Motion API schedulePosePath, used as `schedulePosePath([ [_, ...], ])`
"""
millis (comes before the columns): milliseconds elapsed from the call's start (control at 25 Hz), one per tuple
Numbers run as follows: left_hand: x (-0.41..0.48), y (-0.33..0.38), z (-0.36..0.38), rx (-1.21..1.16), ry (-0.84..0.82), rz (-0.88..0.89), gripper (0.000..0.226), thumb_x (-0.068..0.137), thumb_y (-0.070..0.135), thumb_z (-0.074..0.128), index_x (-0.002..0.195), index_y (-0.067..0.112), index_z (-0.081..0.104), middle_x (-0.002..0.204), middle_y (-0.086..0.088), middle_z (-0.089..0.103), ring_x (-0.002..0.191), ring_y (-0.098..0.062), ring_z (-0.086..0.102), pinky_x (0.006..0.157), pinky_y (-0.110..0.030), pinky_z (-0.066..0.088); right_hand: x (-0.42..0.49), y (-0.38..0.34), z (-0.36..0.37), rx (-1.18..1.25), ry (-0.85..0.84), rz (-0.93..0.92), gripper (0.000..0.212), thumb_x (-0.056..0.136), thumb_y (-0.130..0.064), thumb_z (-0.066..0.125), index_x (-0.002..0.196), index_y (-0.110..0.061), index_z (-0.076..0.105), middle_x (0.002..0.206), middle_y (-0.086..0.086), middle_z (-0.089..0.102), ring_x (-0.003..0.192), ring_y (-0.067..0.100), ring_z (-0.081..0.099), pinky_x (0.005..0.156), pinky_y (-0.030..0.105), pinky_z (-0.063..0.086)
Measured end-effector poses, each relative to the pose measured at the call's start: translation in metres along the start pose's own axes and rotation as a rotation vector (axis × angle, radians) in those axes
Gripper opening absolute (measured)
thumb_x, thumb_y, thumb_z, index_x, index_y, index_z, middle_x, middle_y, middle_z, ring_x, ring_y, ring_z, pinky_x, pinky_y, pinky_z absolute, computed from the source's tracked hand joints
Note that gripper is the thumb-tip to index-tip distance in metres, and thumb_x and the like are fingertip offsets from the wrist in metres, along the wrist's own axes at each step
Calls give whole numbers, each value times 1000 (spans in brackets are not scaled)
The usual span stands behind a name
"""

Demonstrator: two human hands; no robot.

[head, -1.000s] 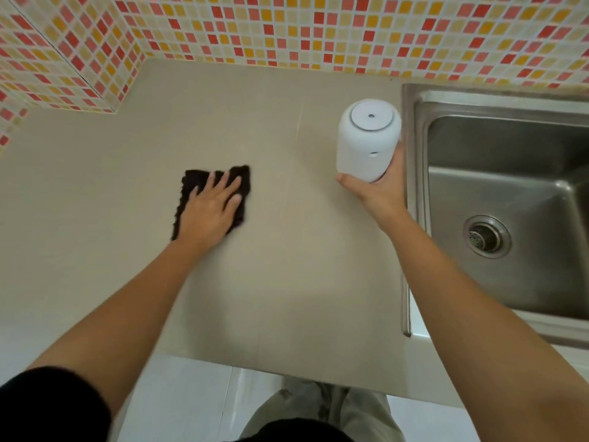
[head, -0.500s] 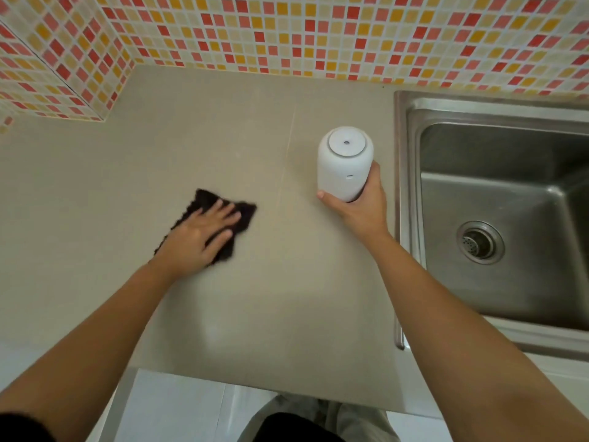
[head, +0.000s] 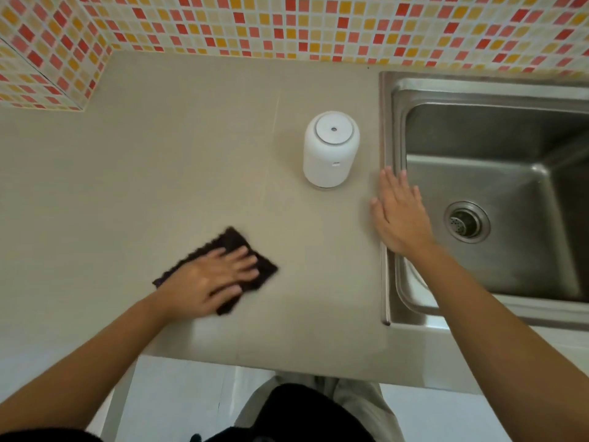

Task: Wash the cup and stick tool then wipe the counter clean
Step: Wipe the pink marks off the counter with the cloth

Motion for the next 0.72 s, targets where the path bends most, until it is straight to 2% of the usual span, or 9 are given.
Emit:
schedulePosePath([
  [80, 16, -31, -12, 41, 60, -153, 48, 100, 39, 28, 127, 10, 55, 132, -11, 56, 133, -19, 38, 112, -30, 21, -4, 4, 13, -2, -94, -21, 54, 101, -32, 24, 150, -14, 8, 159, 3, -4, 146, 20, -6, 115, 37, -5],
  [160, 58, -18, -4, 83, 110, -178, 54, 100, 42, 22, 126, 10, 57, 131, -11, 57, 130, -25, 43, 108, -32, 23, -2, 3, 16, -14, -109, -30, 54, 101, -28, 25, 150, -13, 7, 159, 4, -7, 146, 20, -6, 115, 37, -5],
  [240, 101, 28, 24, 98, 120, -123, 55, 99, 43, 22, 124, 12, 60, 130, -9, 58, 127, -28, 47, 107, -34, 24, -1, 3, 15, -77, -114, -31, 55, 101, -27, 24, 150, -12, 4, 158, 6, -9, 146, 21, -7, 115, 37, -5],
  [320, 114, 88, 47, 59, 97, 16, 47, 97, 39, 31, 122, 14, 62, 129, -6, 60, 126, -26, 50, 107, -35, 30, -1, 3, 16, -122, -130, -19, 56, 100, -27, 24, 150, -11, 3, 158, 7, -9, 146, 21, -7, 115, 38, -5],
  [440, 68, 138, 64, 24, -38, 246, 39, 95, 35, 40, 126, 20, 59, 135, 0, 55, 134, -19, 40, 111, -37, 29, -1, 0, 14, -174, -113, -4, 56, 100, -27, 22, 150, -10, 4, 158, 7, -8, 146, 21, -6, 116, 40, -3],
  [560, -6, 113, 54, 10, -82, 288, 38, 97, 35, 41, 130, 22, 55, 141, 3, 49, 139, -15, 32, 115, -34, 23, -5, -1, 14, -164, -108, 6, 56, 100, -27, 22, 150, -9, 5, 158, 8, -7, 146, 21, -5, 117, 41, -2],
  [720, -37, 26, 24, 39, -46, 41, 40, 99, 36, 37, 132, 18, 52, 140, -1, 48, 136, -18, 36, 114, -34, 23, -21, -2, 18, -118, -105, 14, 56, 100, -25, 25, 149, -8, 5, 158, 8, -9, 146, 22, -6, 117, 39, -2],
])
Point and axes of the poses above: each hand's wrist, its own x-axis towards the middle knuckle, its own z-axis out of the palm, y = z × x, the point moved 10 cm from there along x, towards the middle knuckle
